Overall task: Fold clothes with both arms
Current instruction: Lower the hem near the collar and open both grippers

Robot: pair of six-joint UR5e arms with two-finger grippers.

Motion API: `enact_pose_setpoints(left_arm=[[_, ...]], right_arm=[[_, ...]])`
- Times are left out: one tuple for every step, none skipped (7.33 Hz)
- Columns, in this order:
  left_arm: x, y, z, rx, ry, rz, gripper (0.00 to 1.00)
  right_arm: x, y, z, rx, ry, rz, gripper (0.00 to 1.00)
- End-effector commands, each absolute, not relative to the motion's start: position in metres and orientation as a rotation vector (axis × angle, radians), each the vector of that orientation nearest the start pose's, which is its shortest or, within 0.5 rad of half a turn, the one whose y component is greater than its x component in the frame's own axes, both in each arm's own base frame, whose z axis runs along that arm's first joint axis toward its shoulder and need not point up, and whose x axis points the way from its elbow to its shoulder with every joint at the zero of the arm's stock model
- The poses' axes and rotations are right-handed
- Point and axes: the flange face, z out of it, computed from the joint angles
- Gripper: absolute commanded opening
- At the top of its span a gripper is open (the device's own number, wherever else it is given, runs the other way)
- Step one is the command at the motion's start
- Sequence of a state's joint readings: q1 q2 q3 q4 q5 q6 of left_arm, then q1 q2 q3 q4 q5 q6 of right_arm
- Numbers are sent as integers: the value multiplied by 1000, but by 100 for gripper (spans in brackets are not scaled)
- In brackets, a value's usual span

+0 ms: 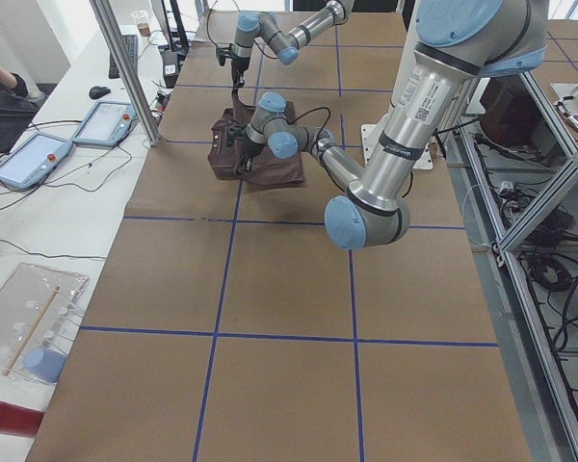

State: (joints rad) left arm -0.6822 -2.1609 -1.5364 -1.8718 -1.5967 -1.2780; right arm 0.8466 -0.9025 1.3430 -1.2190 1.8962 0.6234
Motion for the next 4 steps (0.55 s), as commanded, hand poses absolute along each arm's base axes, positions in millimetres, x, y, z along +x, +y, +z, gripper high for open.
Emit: enact_pose_setpoints(left_arm=[[478, -565, 293, 382, 760, -361, 0], [478, -566, 292, 383, 761, -363, 0], [475, -568, 293, 386, 758, -366, 0], [476, -569, 296, 390, 750, -353, 0]], right_arm=[[-425, -634, 319, 426, -734, -220, 0], [-426, -634, 320, 425, -734, -222, 0], [-427, -634, 321, 422, -732, -221, 0], [-426, -636, 324, 419, -729, -218, 0]])
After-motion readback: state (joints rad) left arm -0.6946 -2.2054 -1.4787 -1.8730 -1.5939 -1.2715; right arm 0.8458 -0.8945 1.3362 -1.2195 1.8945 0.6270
